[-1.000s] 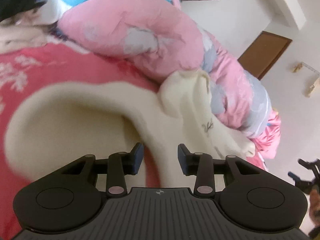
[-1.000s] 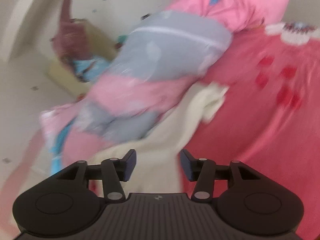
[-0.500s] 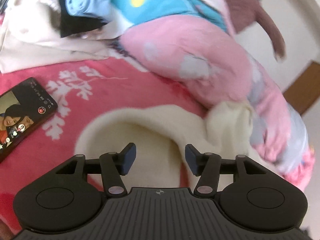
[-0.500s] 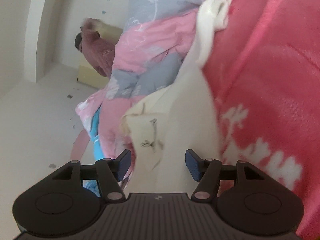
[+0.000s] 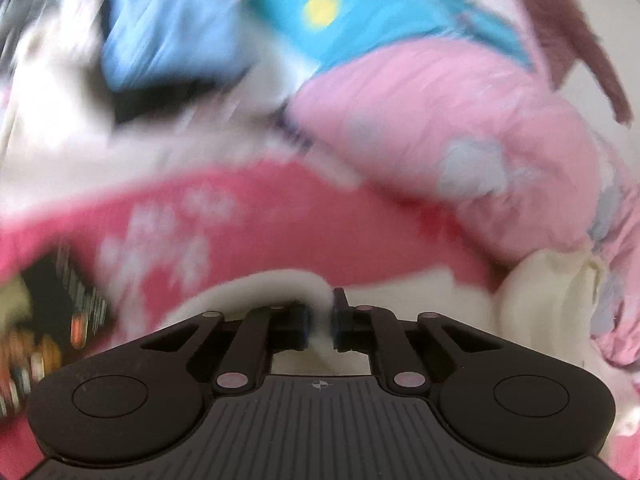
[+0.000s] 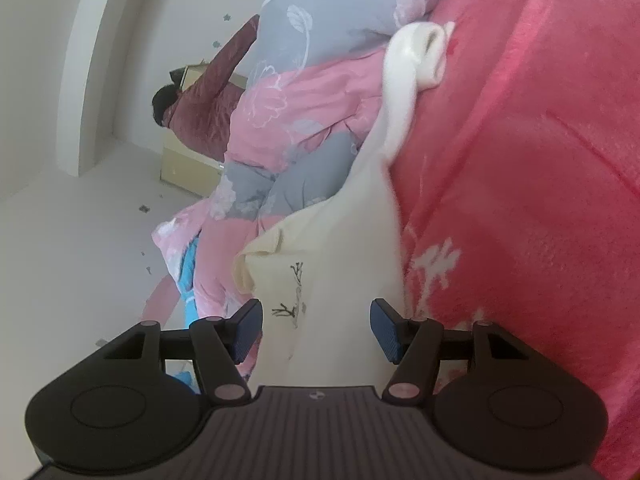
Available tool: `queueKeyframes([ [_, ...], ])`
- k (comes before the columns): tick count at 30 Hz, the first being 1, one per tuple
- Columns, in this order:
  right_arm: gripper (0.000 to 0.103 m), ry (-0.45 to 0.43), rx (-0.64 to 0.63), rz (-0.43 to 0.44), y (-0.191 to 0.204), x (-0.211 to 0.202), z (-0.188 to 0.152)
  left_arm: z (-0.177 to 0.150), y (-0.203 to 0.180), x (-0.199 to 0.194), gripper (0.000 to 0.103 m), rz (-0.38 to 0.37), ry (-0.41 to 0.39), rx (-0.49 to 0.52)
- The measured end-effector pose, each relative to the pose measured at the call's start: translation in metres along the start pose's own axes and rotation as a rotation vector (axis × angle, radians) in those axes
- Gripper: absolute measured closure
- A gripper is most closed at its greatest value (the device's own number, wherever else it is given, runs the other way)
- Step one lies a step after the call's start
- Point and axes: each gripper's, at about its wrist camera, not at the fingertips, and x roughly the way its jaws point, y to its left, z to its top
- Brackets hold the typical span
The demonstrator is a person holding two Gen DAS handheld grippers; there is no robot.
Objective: Fold clothes
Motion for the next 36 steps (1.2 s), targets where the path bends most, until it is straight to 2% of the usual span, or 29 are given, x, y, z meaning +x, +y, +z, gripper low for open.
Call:
queueKeyframes([
  [1,0.04,0.0,-0.005,-0.002,0.001,0.0,0.0,0.004,-0.005,0.001,0.095,0.01,-0.017,0.02],
  [5,0.04,0.002,-0.026,-0.015,0.003,0.001,-0.001,0.049,-0.064,-0.017,0.096,-0.043,-0.2,0.163],
  [8,0.04,0.001,-0.035,-0.022,0.004,0.001,-0.002,0.052,-0.107,-0.027,0.095,-0.029,-0.42,0.357],
  [9,0.04,-0.001,-0.035,-0.022,0.004,0.002,-0.002,0.048,-0.117,-0.024,0.095,-0.008,-0.463,0.415],
  [10,0.04,-0.001,-0.034,-0.022,0.004,0.002,-0.002,0.043,-0.126,-0.013,0.094,0.016,-0.468,0.474],
  [12,0.04,0.002,-0.033,-0.023,0.003,0.003,-0.001,0.032,-0.139,0.026,0.09,0.072,-0.348,0.58],
  [13,0.04,0.004,-0.034,-0.024,0.003,0.003,-0.001,0.027,-0.139,0.049,0.083,0.1,-0.228,0.596],
  [14,0.04,0.005,-0.035,-0.025,0.003,0.003,-0.001,0.021,-0.139,0.072,0.082,0.126,-0.11,0.604],
  [15,0.04,0.007,-0.035,-0.026,0.003,0.004,-0.001,0.017,-0.133,0.088,0.082,0.145,-0.006,0.572],
  [17,0.041,0.009,-0.036,-0.026,0.003,0.004,0.0,0.007,-0.116,0.106,0.081,0.17,0.133,0.462],
  [20,0.041,0.009,-0.035,-0.023,0.003,0.003,0.0,-0.001,-0.096,0.099,0.079,0.135,0.165,0.363],
  [25,0.041,0.011,-0.035,-0.021,0.003,0.003,-0.001,-0.005,-0.074,0.056,0.059,0.093,0.172,0.297],
  [30,0.041,0.006,-0.035,-0.021,0.003,0.003,-0.002,-0.015,-0.044,0.007,0.056,0.0,0.209,0.186],
  [36,0.041,-0.003,-0.039,-0.025,0.003,0.002,-0.005,-0.046,-0.016,-0.045,0.056,-0.14,0.259,0.141],
])
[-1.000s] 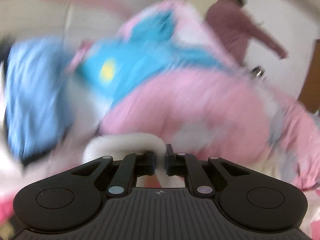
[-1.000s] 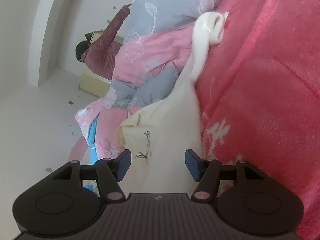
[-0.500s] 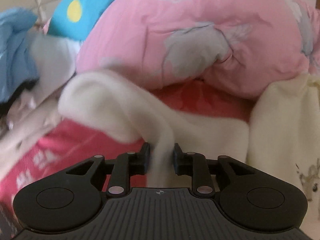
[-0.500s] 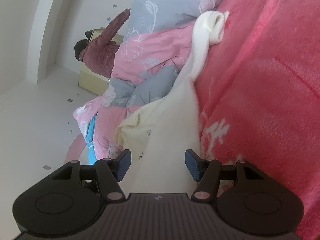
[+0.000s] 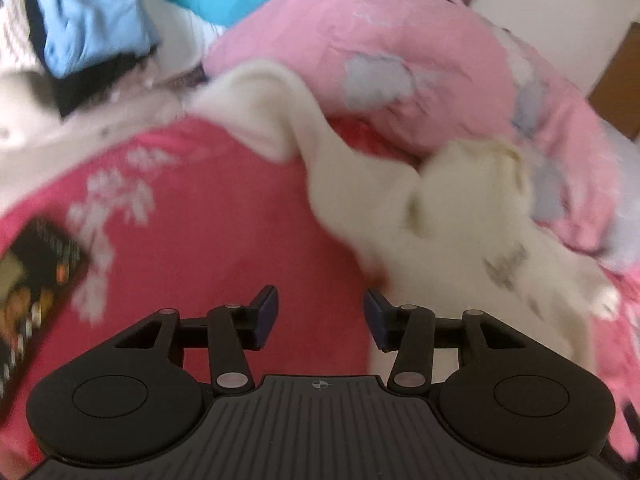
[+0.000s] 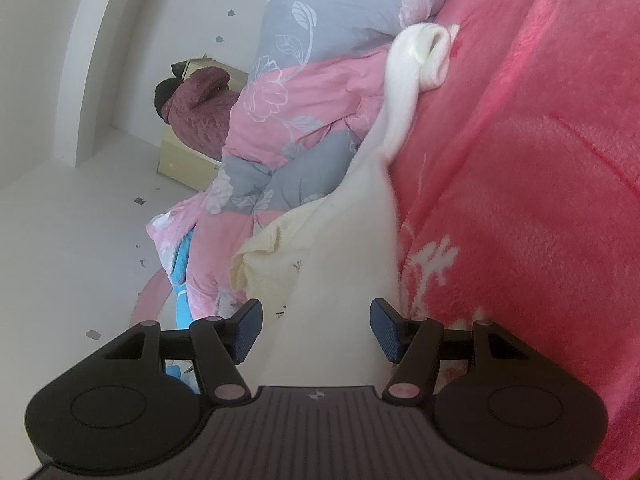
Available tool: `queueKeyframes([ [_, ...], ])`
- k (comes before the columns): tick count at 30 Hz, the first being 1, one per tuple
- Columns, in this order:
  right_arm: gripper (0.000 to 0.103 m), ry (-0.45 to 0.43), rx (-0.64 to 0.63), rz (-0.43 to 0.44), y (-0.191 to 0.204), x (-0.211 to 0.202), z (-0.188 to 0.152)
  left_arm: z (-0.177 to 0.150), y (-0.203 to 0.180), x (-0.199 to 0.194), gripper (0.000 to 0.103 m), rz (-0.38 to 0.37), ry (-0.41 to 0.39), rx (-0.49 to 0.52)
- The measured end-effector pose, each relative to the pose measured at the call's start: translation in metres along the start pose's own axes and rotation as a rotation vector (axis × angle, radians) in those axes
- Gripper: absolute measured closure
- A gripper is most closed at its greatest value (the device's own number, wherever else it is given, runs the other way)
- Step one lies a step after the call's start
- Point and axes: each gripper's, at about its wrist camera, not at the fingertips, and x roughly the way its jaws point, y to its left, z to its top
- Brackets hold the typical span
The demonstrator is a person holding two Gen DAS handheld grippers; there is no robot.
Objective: Fold clothes
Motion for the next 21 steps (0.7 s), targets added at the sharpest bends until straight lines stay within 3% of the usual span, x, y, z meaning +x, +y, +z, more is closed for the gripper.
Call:
queueKeyframes([
  [6,0.041,-0.004,-0.013,-0.011,0.002,-0.002,-0.004,-0.054,0.006,-0.027,0.056,-0.168,0.081,0.039],
  [9,0.041,0.035,-0.019,-0.024,0.007,-0.011,-0.01,-0.08,0.006,-0.033,0.056,-0.25,0.134,0.069],
  [14,0.041,0.108,-0.025,-0.043,0.015,-0.027,-0.022,-0.115,0.005,-0.038,0.057,-0.315,0.179,0.099],
  [21,0.053,0.227,-0.066,-0.068,0.033,-0.04,-0.04,-0.143,-0.016,-0.053,0.065,-0.371,0.183,0.239],
])
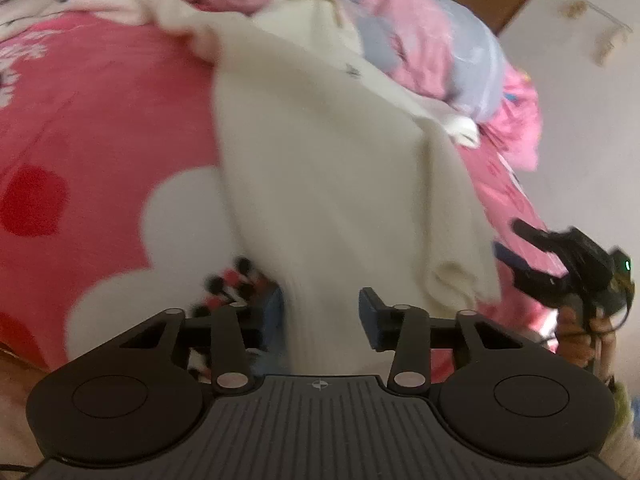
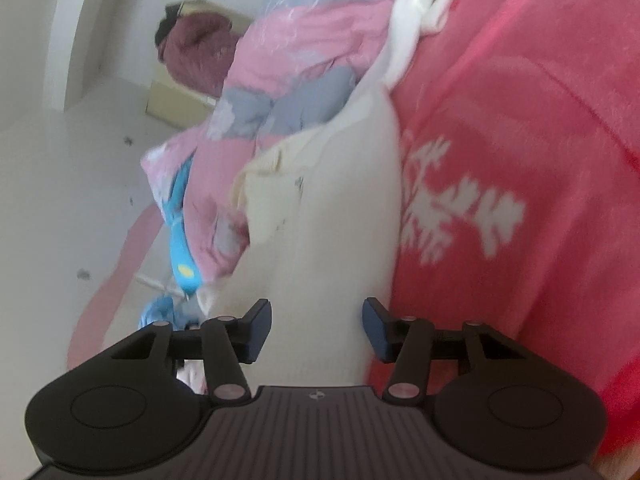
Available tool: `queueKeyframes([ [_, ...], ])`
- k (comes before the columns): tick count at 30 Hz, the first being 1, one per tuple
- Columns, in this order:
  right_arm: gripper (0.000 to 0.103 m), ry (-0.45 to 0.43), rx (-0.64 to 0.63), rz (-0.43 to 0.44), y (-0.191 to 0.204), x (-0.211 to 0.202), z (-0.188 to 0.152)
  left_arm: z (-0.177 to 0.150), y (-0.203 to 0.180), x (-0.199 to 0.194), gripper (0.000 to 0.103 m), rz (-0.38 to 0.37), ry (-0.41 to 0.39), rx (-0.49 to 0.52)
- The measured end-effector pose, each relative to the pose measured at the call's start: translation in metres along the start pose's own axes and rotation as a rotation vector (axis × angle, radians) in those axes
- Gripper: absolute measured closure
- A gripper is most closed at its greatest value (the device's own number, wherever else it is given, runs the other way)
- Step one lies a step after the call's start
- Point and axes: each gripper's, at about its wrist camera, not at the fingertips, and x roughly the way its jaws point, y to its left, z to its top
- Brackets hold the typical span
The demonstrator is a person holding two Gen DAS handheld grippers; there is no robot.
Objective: Fold clothes
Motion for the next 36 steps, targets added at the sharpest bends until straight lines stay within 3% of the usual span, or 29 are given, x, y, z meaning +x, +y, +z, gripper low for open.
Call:
queueKeyframes([
  [2,0.063,0.053,-0.034,-0.011,0.009,0.005,-0.005,-0.006,-0.005,0.005,0.077,0.029,0.0,0.021],
  [3,0.069,0.077,-0.051,-0.024,0.013,0.008,-0.008,-0.009,-0.004,0.007,0.088,0.04,-0.011,0.008],
  [4,0.079,0.093,-0.069,-0.046,0.016,0.013,-0.012,-0.011,-0.003,0.009,0.095,0.051,-0.022,-0.005],
  [5,0.086,0.105,-0.083,-0.068,0.018,0.018,-0.015,-0.013,-0.002,0.01,0.096,0.06,-0.033,-0.02],
  [6,0.099,0.118,-0.096,-0.087,0.02,0.024,-0.018,-0.013,0.001,0.009,0.098,0.053,-0.04,-0.05],
  [7,0.103,0.118,-0.105,-0.099,0.022,0.026,-0.02,-0.012,0.002,0.005,0.098,0.05,-0.052,-0.064],
  [11,0.103,0.032,-0.155,-0.09,0.043,0.007,-0.02,-0.004,0.007,-0.028,0.099,0.041,-0.148,-0.071],
  [15,0.103,-0.085,-0.214,-0.071,0.071,-0.047,-0.012,0.009,0.016,-0.067,0.099,0.04,-0.214,-0.056],
  [17,0.103,-0.116,-0.232,-0.084,0.078,-0.072,-0.009,0.013,0.021,-0.077,0.099,0.064,-0.22,-0.046],
  [20,0.103,-0.103,-0.234,-0.134,0.077,-0.088,-0.007,0.012,0.033,-0.069,0.099,0.088,-0.163,-0.079],
  [23,0.101,-0.048,-0.164,-0.181,0.057,-0.078,-0.005,0.005,0.039,-0.049,0.099,0.127,-0.095,-0.075],
  [26,0.094,0.001,-0.107,-0.229,0.04,-0.054,0.002,0.001,0.045,-0.038,0.099,0.154,-0.076,-0.079],
  [28,0.071,0.023,-0.094,-0.248,0.032,-0.032,0.01,0.002,0.049,-0.036,0.099,0.165,-0.086,-0.085],
  [30,0.054,0.048,-0.099,-0.256,0.03,-0.016,0.015,0.006,0.053,-0.041,0.099,0.176,-0.119,-0.082],
  [36,0.053,0.124,-0.128,-0.273,0.028,0.028,0.025,0.02,0.061,-0.044,0.099,0.203,-0.179,-0.073],
])
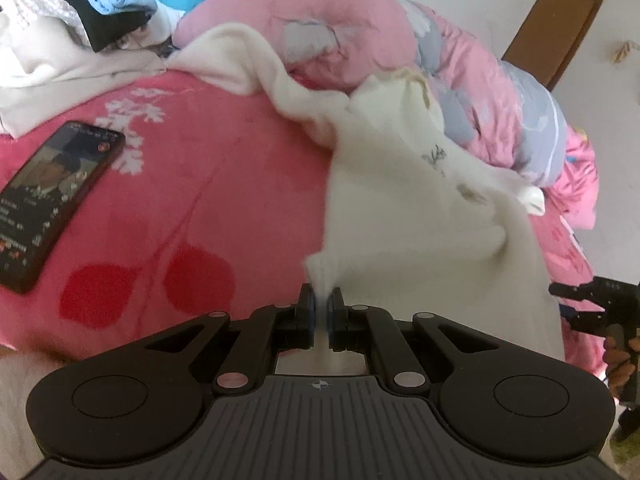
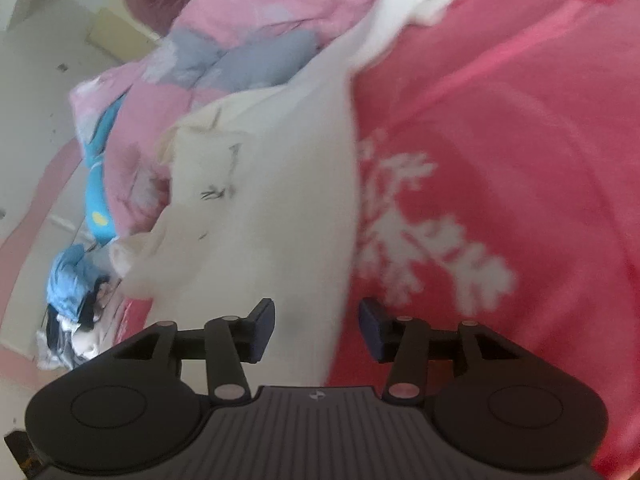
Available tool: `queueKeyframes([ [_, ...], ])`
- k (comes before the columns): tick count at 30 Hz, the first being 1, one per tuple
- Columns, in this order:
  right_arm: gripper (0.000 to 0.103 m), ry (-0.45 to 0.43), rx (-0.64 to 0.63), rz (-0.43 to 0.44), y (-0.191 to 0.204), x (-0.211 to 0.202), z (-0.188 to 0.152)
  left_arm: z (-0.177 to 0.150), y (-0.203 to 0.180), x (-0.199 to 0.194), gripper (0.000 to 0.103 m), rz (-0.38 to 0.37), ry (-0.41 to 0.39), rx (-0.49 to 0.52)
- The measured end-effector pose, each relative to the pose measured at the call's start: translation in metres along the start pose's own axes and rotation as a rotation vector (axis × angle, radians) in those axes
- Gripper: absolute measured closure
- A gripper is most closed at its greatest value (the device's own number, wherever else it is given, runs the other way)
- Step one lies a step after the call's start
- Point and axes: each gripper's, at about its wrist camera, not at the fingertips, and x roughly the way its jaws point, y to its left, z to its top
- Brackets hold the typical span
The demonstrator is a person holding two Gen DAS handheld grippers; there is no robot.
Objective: Fold clothes
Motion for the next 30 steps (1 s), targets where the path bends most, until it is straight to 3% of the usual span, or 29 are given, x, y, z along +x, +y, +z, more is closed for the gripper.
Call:
queueKeyframes([
  [2,0.055,0.02,-0.013,-0.006,0.003,0.011,0.002,0.003,0.001,0.004,0.099,0.007,-0.008,0.001],
  [4,0.076,0.03,-0.029,-0.013,0.007,0.014,-0.002,0.005,0.003,0.008,0.099,0.012,-0.017,0.0],
  [6,0.089,0.011,-0.03,-0.002,0.01,0.008,-0.004,0.007,0.005,0.006,0.099,-0.005,-0.027,-0.01],
  [7,0.091,-0.001,-0.029,0.005,0.011,0.003,-0.005,0.008,0.006,0.005,0.099,-0.014,-0.033,-0.015],
  [10,0.092,-0.049,-0.029,0.034,0.018,-0.015,-0.006,0.011,0.01,0.002,0.099,-0.04,-0.049,-0.029],
  [16,0.093,-0.19,-0.029,0.101,0.039,-0.091,-0.011,0.013,0.015,-0.001,0.099,-0.093,-0.051,-0.046],
  [19,0.093,-0.162,-0.02,0.037,0.031,-0.1,-0.027,0.01,0.016,0.003,0.099,-0.124,-0.005,-0.02],
  [22,0.093,-0.06,0.029,-0.04,0.008,-0.086,-0.042,0.008,0.016,0.002,0.098,-0.156,0.043,0.025],
  [26,0.088,-0.018,0.078,-0.116,-0.009,-0.084,-0.035,0.01,0.016,-0.009,0.093,-0.189,0.059,0.078],
  [29,0.077,-0.1,0.056,-0.128,-0.007,-0.1,-0.015,0.018,0.018,-0.009,0.087,-0.192,0.045,0.068],
  [30,0.064,-0.133,0.042,-0.131,-0.006,-0.105,-0.008,0.021,0.019,-0.007,0.077,-0.19,0.037,0.058],
])
